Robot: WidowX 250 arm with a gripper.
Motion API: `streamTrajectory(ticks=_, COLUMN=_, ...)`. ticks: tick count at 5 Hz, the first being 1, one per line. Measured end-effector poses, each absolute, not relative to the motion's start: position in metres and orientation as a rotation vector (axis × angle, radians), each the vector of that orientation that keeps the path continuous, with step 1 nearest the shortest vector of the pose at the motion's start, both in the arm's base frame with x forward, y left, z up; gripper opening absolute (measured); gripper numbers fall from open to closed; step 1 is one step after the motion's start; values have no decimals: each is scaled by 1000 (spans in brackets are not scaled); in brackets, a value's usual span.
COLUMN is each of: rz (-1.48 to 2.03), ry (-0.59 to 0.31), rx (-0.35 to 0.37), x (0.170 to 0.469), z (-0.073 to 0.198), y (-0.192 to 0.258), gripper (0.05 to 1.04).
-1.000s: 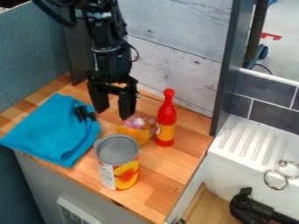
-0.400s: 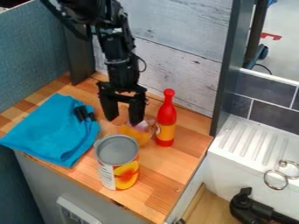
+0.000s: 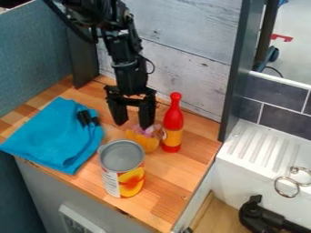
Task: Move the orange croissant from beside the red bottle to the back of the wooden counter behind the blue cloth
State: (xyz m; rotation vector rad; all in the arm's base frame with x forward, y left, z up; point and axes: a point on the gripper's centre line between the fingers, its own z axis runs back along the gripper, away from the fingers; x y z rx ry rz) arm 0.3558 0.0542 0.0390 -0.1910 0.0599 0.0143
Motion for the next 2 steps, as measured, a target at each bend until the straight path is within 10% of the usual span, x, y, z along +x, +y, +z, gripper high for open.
streamTrajectory(ticks=2, rz=21, ry=91, rx=-171, x=352, z=24, y=59, gripper=1001)
